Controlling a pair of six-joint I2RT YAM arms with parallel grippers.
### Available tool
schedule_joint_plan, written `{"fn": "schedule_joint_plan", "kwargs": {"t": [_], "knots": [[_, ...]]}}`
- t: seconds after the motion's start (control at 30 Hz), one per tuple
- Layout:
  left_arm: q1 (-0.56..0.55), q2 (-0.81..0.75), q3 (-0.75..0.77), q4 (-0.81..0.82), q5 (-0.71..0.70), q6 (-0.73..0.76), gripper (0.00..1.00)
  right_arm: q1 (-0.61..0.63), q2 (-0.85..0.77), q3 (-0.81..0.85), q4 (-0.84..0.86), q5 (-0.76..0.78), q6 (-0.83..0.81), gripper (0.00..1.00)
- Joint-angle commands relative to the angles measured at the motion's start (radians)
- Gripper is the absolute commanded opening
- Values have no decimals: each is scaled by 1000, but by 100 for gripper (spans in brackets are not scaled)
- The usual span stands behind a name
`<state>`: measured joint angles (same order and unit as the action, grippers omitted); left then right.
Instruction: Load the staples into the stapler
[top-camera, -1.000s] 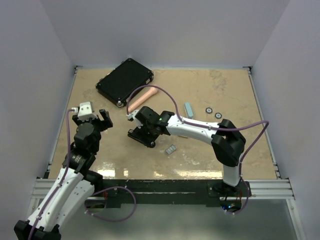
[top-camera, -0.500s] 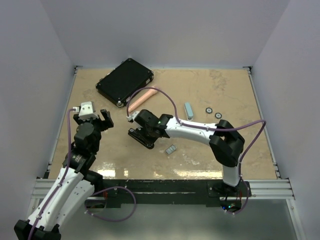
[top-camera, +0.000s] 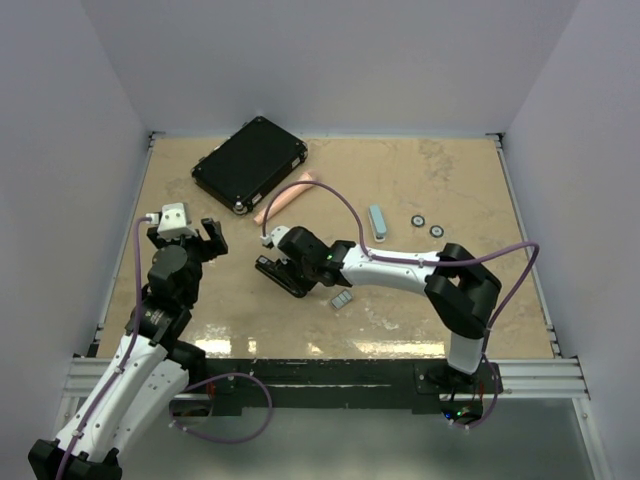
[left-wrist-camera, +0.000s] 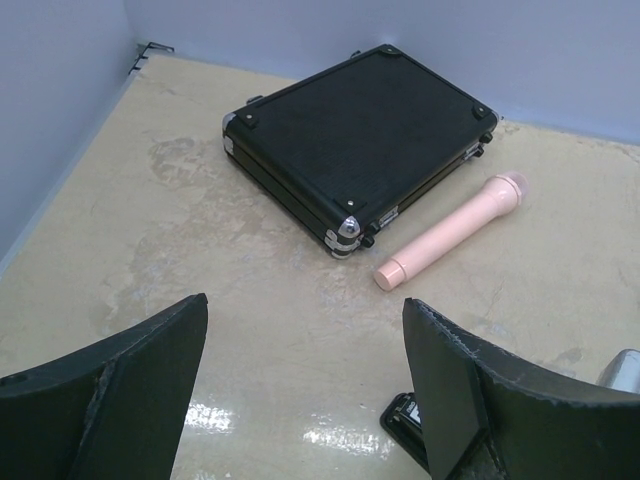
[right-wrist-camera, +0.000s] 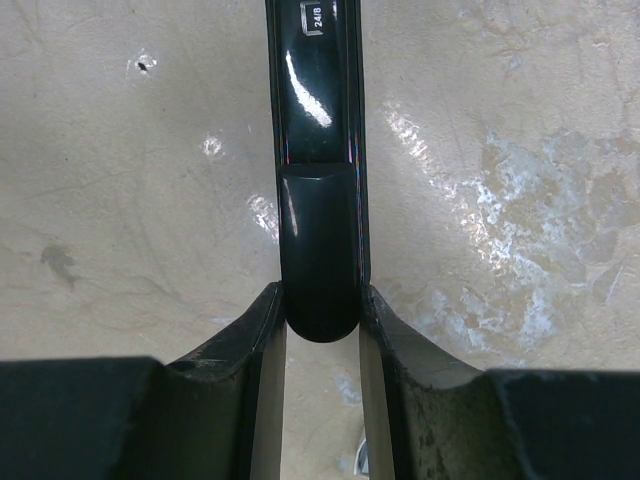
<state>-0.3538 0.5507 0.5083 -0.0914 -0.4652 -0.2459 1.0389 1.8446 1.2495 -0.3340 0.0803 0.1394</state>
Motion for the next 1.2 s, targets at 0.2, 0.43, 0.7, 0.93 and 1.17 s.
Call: {"fn": "schedule_joint_plan", "kwargs": {"t": [0.2,0.43,0.7,0.93,1.17], "knots": [[6,0,-2,33,2,7,84,0,15,155,-215,62,5,13],[6,-26,52,-19,-6,-3,85,-30,-22,275,-257,59,-9,68],[4,-54,214,-165,-67,25,100,-283,-314,133,-110,21,84,95],[4,-118,315,-199,-214,63,100,-609,-747,-128,72,206,178,99],[4,-235,345,-102,-271,207,100,-637,-1080,-269,188,542,103,98]]}}
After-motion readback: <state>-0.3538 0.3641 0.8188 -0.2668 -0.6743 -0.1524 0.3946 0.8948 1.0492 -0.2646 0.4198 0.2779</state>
